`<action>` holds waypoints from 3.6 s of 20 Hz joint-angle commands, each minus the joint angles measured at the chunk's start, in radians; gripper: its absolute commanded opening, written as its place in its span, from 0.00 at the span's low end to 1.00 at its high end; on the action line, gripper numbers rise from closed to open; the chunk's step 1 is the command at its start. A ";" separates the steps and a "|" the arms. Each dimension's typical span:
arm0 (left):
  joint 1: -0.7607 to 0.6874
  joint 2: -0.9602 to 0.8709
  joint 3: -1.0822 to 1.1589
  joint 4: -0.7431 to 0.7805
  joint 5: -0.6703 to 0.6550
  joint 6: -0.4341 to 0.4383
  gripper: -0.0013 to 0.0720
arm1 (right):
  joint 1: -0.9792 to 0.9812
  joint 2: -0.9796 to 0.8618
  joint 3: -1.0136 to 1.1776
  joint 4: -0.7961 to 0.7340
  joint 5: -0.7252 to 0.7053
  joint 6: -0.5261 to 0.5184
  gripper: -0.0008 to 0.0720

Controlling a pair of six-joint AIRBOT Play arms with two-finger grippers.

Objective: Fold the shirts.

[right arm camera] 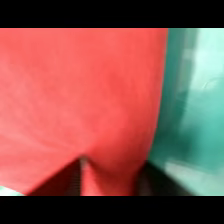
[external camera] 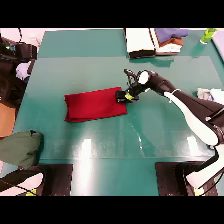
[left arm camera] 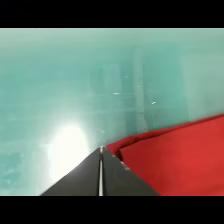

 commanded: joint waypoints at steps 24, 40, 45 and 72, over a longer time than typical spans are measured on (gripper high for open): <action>-0.332 -0.002 0.000 -0.061 0.012 -0.008 0.06 | -1.193 0.254 0.402 -0.278 0.356 -0.140 0.03; -0.332 -0.002 0.000 -0.061 -0.017 -0.012 0.06 | -1.289 0.436 0.484 -0.183 0.417 -0.172 0.03; -0.332 -0.002 0.000 -0.061 -0.023 -0.006 0.06 | -1.404 0.585 0.289 -0.188 0.412 -0.249 0.03; -0.332 -0.002 0.000 -0.052 -0.039 0.000 0.06 | -0.952 0.650 -0.044 -0.121 0.297 -0.261 0.81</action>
